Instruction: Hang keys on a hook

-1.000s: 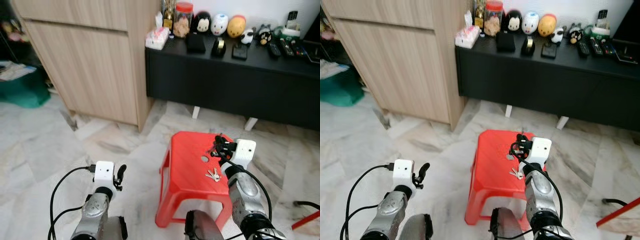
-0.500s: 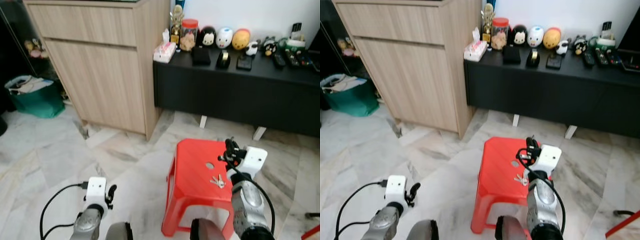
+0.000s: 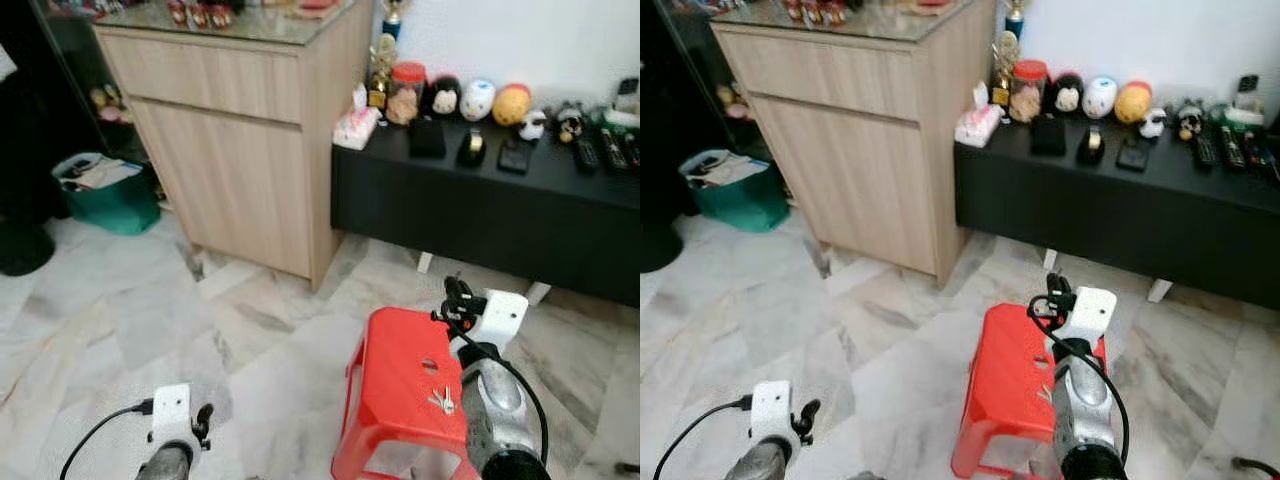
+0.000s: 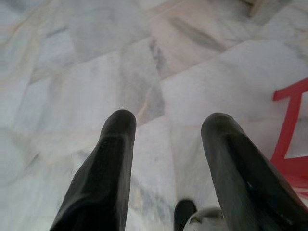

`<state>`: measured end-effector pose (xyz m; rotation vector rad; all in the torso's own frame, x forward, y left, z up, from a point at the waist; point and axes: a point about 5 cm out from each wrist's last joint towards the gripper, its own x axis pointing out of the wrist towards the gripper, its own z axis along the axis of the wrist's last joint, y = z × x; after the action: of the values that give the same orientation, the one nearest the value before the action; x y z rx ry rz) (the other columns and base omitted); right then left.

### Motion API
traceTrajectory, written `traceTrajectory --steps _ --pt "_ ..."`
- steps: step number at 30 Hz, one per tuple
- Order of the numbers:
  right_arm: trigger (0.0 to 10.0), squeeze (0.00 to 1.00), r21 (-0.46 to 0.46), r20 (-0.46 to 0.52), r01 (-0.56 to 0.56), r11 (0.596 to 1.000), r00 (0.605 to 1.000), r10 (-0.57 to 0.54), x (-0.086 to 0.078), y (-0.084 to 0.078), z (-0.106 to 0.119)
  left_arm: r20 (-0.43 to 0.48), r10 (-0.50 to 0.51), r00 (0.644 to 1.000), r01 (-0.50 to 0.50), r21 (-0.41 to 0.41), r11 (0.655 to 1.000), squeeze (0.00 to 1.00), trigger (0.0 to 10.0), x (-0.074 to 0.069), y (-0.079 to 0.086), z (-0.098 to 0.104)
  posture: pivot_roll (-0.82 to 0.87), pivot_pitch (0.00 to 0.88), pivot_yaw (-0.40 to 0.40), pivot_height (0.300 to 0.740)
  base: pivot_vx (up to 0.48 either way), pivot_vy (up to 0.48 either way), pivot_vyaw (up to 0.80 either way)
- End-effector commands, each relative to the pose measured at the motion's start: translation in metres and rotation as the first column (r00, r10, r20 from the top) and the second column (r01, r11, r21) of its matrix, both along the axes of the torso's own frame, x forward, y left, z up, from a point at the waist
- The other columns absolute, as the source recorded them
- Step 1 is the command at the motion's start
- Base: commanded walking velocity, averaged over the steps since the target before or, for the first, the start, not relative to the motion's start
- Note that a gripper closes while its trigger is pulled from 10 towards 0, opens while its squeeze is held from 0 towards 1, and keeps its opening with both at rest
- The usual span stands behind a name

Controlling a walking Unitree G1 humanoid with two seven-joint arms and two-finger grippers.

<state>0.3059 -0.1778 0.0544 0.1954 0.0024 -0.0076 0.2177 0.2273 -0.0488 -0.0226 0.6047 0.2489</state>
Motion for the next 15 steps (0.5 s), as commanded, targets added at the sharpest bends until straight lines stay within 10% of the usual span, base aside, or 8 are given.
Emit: traceTrajectory --steps 1,15 --pt "10.0 0.00 -0.014 0.010 -0.011 1.000 1.000 0.011 0.000 -0.001 0.003 -0.050 0.038 0.998 -0.039 -0.012 0.999 0.00 10.0 -0.012 0.003 -0.008 0.02 0.000 -0.028 0.740 0.000 0.000 0.00" --pt "10.0 0.00 -0.075 0.010 -0.010 0.997 1.000 0.011 -0.002 -0.003 0.002 -0.202 0.063 0.977 -0.072 -0.038 0.997 0.00 10.0 -0.053 0.000 -0.031 0.02 0.000 -0.024 0.740 0.000 0.000 0.00"
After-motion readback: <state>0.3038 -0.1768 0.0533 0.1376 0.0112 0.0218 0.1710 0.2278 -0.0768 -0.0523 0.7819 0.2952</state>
